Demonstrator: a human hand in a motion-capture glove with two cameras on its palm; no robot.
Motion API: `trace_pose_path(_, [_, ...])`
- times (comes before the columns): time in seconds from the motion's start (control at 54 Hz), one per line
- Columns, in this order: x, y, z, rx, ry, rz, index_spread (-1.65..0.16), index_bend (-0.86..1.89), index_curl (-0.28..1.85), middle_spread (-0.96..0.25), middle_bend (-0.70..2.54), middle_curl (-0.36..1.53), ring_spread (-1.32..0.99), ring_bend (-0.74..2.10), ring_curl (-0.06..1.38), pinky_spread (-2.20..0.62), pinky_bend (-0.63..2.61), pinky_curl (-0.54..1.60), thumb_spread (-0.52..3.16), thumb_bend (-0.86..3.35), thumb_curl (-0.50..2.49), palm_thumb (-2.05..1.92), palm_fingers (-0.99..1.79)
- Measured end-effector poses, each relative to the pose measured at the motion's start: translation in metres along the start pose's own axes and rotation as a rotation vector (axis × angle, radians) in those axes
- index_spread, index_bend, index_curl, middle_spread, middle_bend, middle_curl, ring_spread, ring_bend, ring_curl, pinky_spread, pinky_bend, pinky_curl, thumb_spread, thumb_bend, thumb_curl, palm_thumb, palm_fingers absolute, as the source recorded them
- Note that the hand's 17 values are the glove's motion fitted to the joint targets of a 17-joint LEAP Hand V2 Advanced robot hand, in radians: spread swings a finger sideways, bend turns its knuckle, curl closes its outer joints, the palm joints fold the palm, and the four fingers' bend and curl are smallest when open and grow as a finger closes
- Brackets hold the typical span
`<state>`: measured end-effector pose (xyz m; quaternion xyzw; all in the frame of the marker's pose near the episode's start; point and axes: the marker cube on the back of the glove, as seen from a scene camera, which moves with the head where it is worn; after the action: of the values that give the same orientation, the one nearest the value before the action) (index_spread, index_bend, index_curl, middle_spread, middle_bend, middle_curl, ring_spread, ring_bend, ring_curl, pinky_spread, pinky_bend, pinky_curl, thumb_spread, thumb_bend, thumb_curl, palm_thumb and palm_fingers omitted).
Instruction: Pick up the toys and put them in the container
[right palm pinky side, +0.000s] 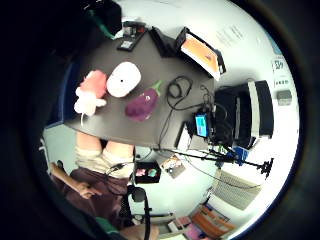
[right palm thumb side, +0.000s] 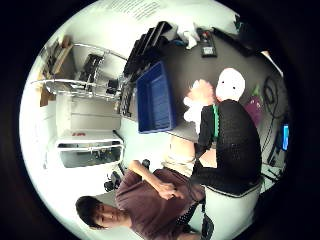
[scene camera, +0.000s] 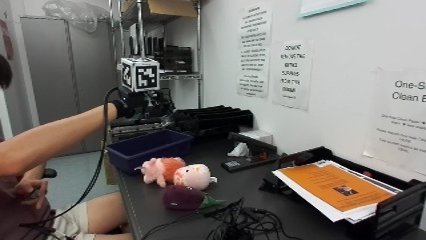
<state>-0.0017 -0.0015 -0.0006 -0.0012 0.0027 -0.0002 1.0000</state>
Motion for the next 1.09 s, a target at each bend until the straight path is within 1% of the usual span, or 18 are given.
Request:
trace_pose_path(0.019, [-0.001, -0.001, 0.000, -0.001, 0.003, 0.001, -0.06, 0.22, 0.04, -0.02, 0.11, 0.01, -0.04, 0.30, 0.03, -0.01, 0.46, 0.09, 0.44, 0.13, 0.01, 0.15, 0.33])
trace_pose_path(0.13, [-0.006, -0.013, -0.002, -0.027, 0.040, 0.022, -0.11, 0.22, 0.12, -0.07, 0.12, 0.03, -0.08, 0.38, 0.10, -0.02, 0.56, 0.18, 0.94, 0.19, 0.04, 0.17, 0.25])
trace_pose_path(0.185, [-0.005, -0.017, 0.000, -0.045, 0.042, 0.033, -0.12, 0.16, 0.14, -0.05, 0.14, 0.05, -0.09, 0.41, 0.12, -0.02, 0.61, 0.21, 1.12, 0.21, 0.07, 0.16, 0.19])
trace_pose_path(0.259, [-0.004, -0.021, 0.006, -0.078, 0.027, 0.037, -0.13, 0.05, 0.13, -0.03, 0.16, 0.08, -0.10, 0.49, 0.16, -0.03, 0.70, 0.25, 1.29, 0.21, 0.09, 0.12, 0.07])
trace_pose_path(0.371, [-0.003, -0.027, 0.016, -0.112, 0.033, 0.046, -0.13, 0.04, 0.11, -0.01, 0.18, 0.13, -0.11, 0.57, 0.19, -0.02, 0.80, 0.29, 1.44, 0.19, 0.12, 0.06, -0.06])
trace_pose_path(0.426, [-0.001, -0.029, 0.019, -0.120, 0.055, 0.063, -0.13, 0.05, 0.11, 0.00, 0.19, 0.15, -0.11, 0.60, 0.21, -0.02, 0.83, 0.30, 1.49, 0.17, 0.13, 0.03, -0.09])
trace_pose_path(0.537, [0.008, -0.039, 0.028, -0.110, 0.107, 0.147, -0.13, 0.07, 0.12, 0.01, 0.19, 0.19, -0.11, 0.63, 0.23, -0.02, 0.86, 0.32, 1.53, 0.14, 0.15, -0.02, -0.12])
trace_pose_path(0.649, [0.023, -0.051, 0.043, -0.112, 0.165, 0.282, -0.13, 0.07, 0.12, 0.02, 0.19, 0.22, -0.08, 0.64, 0.24, -0.01, 0.93, 0.34, 1.53, 0.10, 0.16, -0.04, -0.12])
trace_pose_path(0.76, [0.056, -0.055, 0.070, -0.183, 0.261, 0.427, -0.12, 0.04, 0.11, 0.04, 0.20, 0.25, -0.04, 0.65, 0.25, 0.00, 1.01, 0.36, 1.53, 0.05, 0.17, -0.04, -0.14])
trace_pose_path(0.815, [0.068, -0.058, 0.085, -0.205, 0.266, 0.482, -0.12, 0.03, 0.11, 0.06, 0.19, 0.26, -0.02, 0.63, 0.25, 0.01, 1.05, 0.37, 1.52, 0.03, 0.18, -0.04, -0.17])
trace_pose_path(0.834, [0.072, -0.059, 0.091, -0.207, 0.268, 0.518, -0.12, 0.03, 0.11, 0.06, 0.19, 0.27, -0.02, 0.63, 0.25, 0.01, 1.05, 0.37, 1.52, 0.02, 0.18, -0.04, -0.18])
trace_pose_path(0.889, [0.089, -0.063, 0.110, -0.212, 0.304, 0.687, -0.11, 0.04, 0.11, 0.07, 0.18, 0.27, 0.00, 0.62, 0.25, 0.01, 1.08, 0.38, 1.51, 0.00, 0.19, -0.03, -0.20])
trace_pose_path(0.908, [0.094, -0.063, 0.118, -0.222, 0.310, 0.717, -0.11, 0.04, 0.11, 0.08, 0.17, 0.27, 0.00, 0.61, 0.25, 0.01, 1.09, 0.38, 1.51, 0.00, 0.19, -0.04, -0.21])
trace_pose_path(0.945, [0.102, -0.060, 0.136, -0.261, 0.309, 0.713, -0.11, 0.04, 0.11, 0.08, 0.16, 0.27, 0.01, 0.61, 0.24, 0.02, 1.11, 0.39, 1.51, -0.01, 0.19, -0.04, -0.22])
trace_pose_path(1.019, [0.120, -0.045, 0.170, -0.389, 0.327, 0.619, -0.11, 0.04, 0.10, 0.09, 0.15, 0.27, 0.03, 0.60, 0.25, 0.02, 1.14, 0.39, 1.50, -0.02, 0.20, -0.03, -0.23])
trace_pose_path(1.038, [0.123, -0.043, 0.179, -0.414, 0.329, 0.622, -0.11, 0.04, 0.10, 0.10, 0.15, 0.27, 0.03, 0.61, 0.25, 0.02, 1.15, 0.40, 1.51, -0.01, 0.20, -0.02, -0.23])
trace_pose_path(1.093, [0.128, -0.045, 0.210, -0.444, 0.303, 0.762, -0.11, 0.02, 0.10, 0.10, 0.14, 0.27, 0.04, 0.61, 0.25, 0.02, 1.19, 0.40, 1.53, 0.00, 0.21, 0.00, -0.24])
